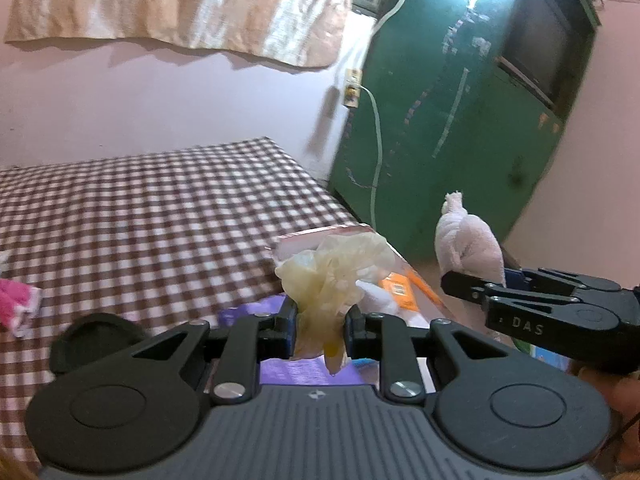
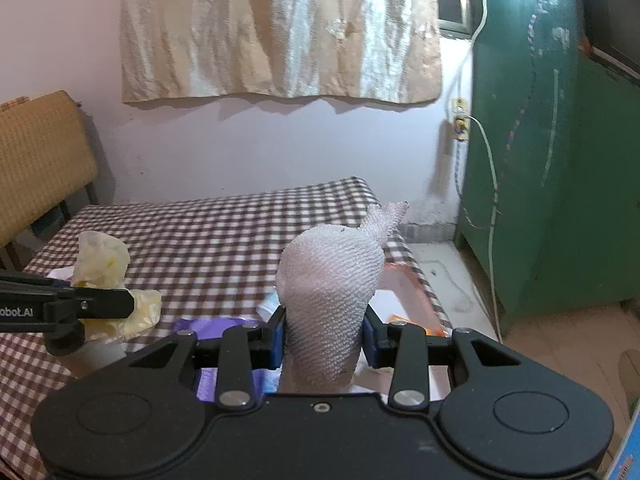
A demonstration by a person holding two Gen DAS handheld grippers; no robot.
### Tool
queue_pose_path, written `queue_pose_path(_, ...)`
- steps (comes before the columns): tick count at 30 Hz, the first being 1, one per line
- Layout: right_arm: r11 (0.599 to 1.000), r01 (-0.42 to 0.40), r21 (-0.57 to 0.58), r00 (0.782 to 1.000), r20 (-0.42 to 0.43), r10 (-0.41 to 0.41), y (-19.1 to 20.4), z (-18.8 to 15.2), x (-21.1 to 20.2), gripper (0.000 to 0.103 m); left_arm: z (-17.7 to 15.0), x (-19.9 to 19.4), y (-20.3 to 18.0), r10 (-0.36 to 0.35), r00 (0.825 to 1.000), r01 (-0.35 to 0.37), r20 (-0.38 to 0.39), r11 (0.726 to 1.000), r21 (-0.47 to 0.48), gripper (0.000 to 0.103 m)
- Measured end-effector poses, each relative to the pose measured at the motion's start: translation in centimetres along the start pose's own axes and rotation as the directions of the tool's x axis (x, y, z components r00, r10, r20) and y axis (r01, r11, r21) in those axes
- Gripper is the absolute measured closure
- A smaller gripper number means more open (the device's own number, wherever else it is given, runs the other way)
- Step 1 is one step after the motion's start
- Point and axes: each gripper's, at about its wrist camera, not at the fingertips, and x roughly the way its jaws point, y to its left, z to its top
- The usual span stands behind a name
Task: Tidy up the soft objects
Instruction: 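Open the left gripper over the box while the right releases the mesh sock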
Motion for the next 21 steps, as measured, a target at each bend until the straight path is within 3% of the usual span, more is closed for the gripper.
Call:
queue_pose_path(11, 0.997, 0.055, 0.061, 0.997, -0.057, -0.052, -4.4, -2.7, 0.3, 0.058, -1.6, 3.2, -3.9, -0.088, 0.994, 0.092, -0.071, 0.994, 0.064, 0.079)
queue_pose_path(21, 0.995, 0.053, 0.089, 0.994, -0.103, -0.044, -6.6, -4.3, 1.7, 0.055, -2.7, 5.6, -6.3, -0.099, 0.988, 0.112, -0.120, 0.988, 0.106, 0.079)
